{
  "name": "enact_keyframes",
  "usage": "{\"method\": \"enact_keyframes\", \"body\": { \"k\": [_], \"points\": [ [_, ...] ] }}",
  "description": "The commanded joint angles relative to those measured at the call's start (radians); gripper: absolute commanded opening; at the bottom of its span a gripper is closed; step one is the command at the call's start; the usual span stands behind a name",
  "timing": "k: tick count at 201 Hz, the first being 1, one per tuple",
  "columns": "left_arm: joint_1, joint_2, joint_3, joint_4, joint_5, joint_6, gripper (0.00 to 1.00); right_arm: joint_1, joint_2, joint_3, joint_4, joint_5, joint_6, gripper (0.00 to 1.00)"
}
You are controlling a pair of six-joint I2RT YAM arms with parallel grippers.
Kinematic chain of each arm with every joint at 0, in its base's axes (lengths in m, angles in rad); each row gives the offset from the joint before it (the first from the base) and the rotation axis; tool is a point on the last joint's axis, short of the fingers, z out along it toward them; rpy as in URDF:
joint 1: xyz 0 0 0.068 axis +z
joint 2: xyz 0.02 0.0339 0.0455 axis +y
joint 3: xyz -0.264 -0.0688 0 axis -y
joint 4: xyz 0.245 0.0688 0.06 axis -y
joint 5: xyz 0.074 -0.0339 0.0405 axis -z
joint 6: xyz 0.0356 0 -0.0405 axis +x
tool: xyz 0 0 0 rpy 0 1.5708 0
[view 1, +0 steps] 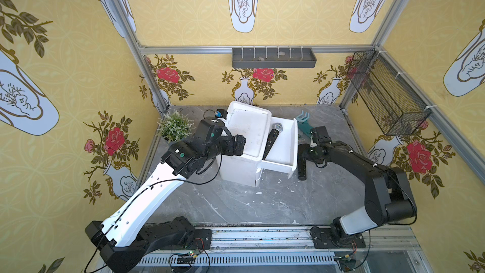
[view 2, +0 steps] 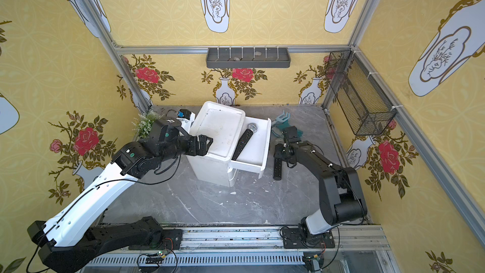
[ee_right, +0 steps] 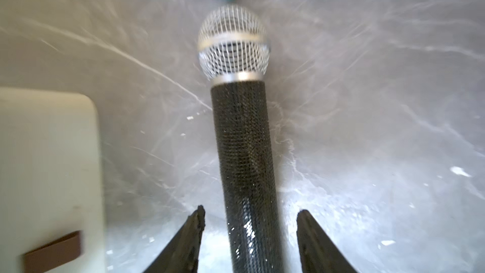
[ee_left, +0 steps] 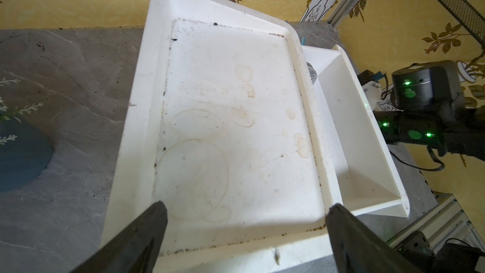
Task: Take the microphone out of the drawer
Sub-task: Place the microphone at the center of the board, then pick up the microphone from the drawer.
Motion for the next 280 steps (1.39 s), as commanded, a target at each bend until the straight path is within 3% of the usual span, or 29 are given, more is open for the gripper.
{"method": "enact_keyframes", "body": {
  "k": [1, 26, 102, 161, 205, 221, 250, 280],
  "points": [
    [0.001, -0.003, -0.007, 0.021, -0.043, 0.033, 1.0, -0.051, -0.071, -0.009, -0.028, -0.094, 0.026, 0.59],
    [0.001, -0.011, -0.011, 0.02, -0.074, 0.059, 1.0, -0.098, -0.147, 0.01, -0.075, -0.127, 0.054, 0.59],
    [0.019, -0.061, -0.081, 0.035, -0.159, 0.129, 1.0, -0.089, -0.271, 0.218, -0.191, -0.143, 0.223, 0.65],
    [0.218, -0.077, -0.102, 0.085, 0.025, 0.15, 1.0, 0.138, -0.221, 0.372, -0.133, -0.074, 0.342, 0.64],
    [0.259, -0.019, -0.069, 0.095, 0.092, 0.179, 1.0, 0.274, -0.084, 0.466, -0.148, -0.036, 0.415, 0.62],
    [0.259, 0.006, -0.061, 0.095, 0.108, 0.186, 0.95, 0.309, -0.036, 0.493, -0.178, -0.006, 0.45, 0.61],
    [0.291, 0.046, -0.055, 0.087, 0.121, 0.195, 0.78, 0.35, 0.02, 0.497, -0.178, 0.047, 0.515, 0.61],
    [0.311, 0.082, -0.051, 0.074, 0.129, 0.2, 0.73, 0.378, 0.074, 0.53, -0.173, 0.056, 0.528, 0.61]
  ]
}}
